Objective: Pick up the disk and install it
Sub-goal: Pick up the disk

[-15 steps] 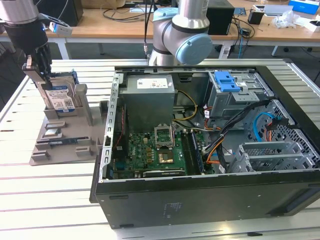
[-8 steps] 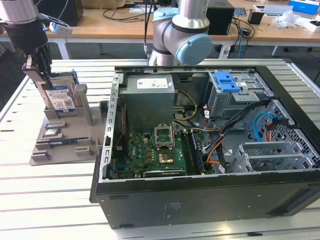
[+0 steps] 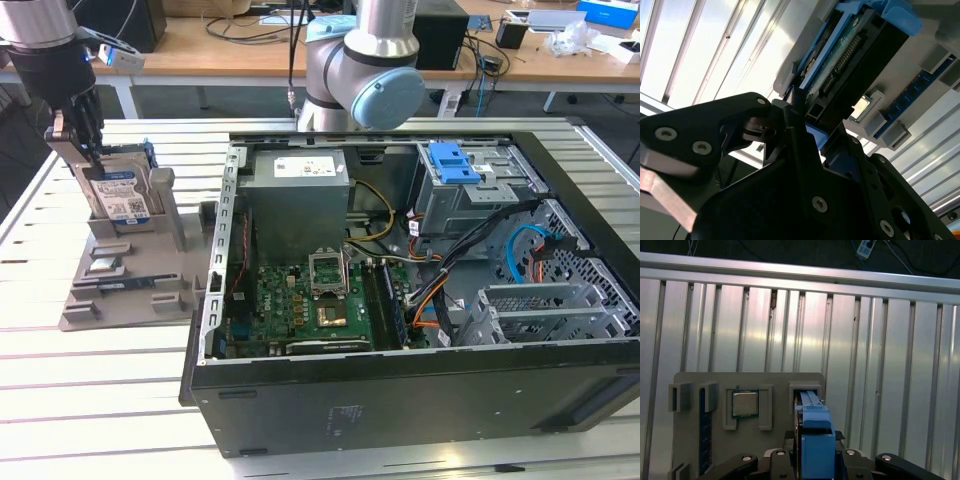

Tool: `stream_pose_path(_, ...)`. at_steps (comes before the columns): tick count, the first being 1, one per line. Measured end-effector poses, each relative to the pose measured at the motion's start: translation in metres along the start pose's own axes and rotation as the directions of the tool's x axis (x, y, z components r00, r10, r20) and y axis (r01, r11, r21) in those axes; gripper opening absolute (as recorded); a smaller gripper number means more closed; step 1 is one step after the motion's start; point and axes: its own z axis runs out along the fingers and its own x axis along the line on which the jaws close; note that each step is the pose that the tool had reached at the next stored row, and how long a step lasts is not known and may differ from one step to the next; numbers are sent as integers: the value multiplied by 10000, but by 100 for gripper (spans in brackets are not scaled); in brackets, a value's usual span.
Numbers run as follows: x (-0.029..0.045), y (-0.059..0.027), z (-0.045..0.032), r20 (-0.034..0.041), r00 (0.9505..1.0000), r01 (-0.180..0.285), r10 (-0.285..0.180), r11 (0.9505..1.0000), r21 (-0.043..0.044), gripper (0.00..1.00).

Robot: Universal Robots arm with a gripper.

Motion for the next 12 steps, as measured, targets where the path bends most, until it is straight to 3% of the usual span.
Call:
stream_pose_path(3,0,0,-6,2,10000,0,0,10000,5,36)
stream_pose_path(12,-2,6,-207,0,10000,0,0,10000,1,36)
